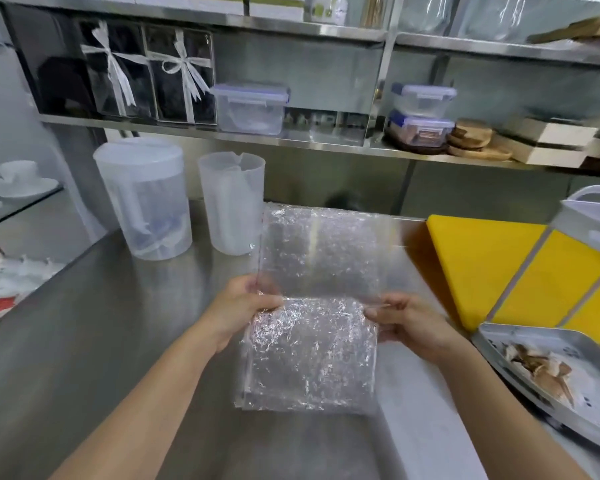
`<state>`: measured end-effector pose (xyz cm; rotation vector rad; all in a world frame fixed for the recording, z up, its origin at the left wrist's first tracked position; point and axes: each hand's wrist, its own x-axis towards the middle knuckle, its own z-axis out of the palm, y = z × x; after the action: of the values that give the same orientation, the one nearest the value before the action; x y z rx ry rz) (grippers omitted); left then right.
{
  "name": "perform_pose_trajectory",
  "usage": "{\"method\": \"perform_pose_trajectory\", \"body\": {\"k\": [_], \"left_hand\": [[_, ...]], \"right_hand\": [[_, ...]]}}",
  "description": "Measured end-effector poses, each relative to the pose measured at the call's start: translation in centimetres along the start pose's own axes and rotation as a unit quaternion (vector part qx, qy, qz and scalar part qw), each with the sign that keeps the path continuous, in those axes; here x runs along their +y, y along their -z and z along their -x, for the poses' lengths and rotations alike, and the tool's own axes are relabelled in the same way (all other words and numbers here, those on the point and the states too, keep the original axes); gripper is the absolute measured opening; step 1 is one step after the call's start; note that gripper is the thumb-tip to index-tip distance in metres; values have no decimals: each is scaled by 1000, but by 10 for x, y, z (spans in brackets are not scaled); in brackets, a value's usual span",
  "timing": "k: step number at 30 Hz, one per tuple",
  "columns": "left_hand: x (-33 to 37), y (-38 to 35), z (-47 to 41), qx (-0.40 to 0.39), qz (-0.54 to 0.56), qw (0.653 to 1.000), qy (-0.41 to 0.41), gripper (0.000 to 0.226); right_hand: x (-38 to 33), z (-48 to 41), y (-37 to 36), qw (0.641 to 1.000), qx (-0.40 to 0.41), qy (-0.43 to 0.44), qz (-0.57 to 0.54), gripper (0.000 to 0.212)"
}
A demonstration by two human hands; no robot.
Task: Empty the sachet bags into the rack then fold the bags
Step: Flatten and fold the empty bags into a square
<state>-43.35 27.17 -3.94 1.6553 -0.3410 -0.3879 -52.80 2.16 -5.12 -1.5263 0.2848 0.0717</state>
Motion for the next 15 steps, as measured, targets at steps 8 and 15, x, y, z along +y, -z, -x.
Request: {"method": "perform_pose_trajectory", "body": {"k": [8, 15], "left_hand": [[-6, 8, 5, -10, 55, 998, -3, 22], [-7, 1, 9, 16, -34, 999, -23, 49]], "right_hand": [[19, -2, 13, 992, -4, 12, -127, 15], [26, -1, 26, 993, -13, 47, -108, 30]]}}
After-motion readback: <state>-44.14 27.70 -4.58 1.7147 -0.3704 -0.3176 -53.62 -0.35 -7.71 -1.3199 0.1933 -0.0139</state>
